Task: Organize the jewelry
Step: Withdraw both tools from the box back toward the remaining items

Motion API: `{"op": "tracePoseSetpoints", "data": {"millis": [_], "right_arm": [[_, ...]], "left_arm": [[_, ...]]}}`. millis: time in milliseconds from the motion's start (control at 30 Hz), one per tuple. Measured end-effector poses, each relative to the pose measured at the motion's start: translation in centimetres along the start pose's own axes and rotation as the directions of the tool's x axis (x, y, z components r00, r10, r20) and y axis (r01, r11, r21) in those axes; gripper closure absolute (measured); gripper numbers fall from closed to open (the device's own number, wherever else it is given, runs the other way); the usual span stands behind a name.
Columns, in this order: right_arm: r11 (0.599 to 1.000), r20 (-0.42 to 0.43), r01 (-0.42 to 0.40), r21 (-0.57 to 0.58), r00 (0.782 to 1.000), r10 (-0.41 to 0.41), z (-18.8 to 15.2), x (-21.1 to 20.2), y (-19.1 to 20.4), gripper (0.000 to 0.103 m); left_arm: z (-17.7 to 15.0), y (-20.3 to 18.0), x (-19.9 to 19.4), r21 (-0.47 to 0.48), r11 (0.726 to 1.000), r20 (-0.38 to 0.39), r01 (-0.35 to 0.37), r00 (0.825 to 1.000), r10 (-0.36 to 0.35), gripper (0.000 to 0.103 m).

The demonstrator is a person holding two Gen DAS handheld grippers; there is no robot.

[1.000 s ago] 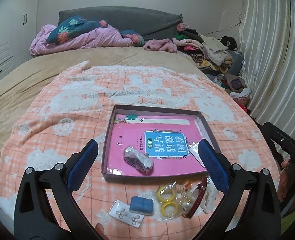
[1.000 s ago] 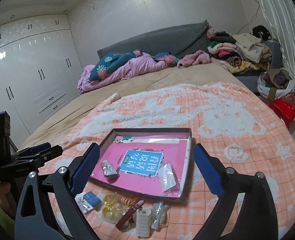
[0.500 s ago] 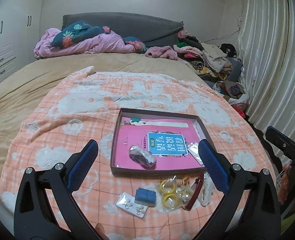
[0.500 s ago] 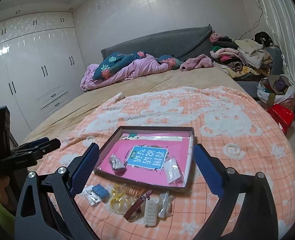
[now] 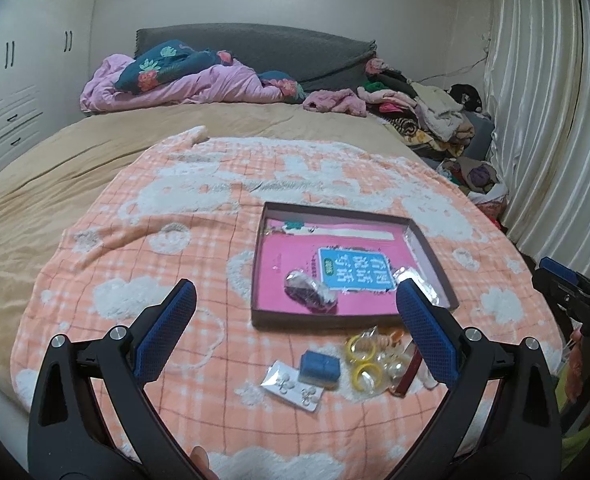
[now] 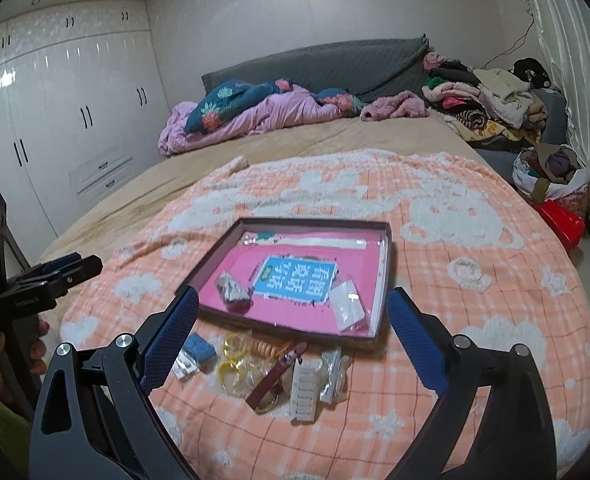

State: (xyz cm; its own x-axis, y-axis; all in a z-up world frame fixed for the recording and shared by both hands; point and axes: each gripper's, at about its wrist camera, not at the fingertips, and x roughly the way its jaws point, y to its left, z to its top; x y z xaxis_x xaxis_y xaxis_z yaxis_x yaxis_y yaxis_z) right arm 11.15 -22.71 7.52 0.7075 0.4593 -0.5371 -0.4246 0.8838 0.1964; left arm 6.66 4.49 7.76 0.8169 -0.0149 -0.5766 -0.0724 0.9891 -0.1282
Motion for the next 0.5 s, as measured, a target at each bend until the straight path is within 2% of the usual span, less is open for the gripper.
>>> {"op": "tracePoseSetpoints", "data": {"millis": [500], "right_arm": [[1.0, -0.094, 0.01, -0.015, 0.996, -0.012, -3.7, 1.7, 0.5, 0.009]], "left_arm": [[-3.6, -0.3, 1.6, 0.057, 0.998, -0.073, -0.004, 0.997, 0.008, 0.009]]}}
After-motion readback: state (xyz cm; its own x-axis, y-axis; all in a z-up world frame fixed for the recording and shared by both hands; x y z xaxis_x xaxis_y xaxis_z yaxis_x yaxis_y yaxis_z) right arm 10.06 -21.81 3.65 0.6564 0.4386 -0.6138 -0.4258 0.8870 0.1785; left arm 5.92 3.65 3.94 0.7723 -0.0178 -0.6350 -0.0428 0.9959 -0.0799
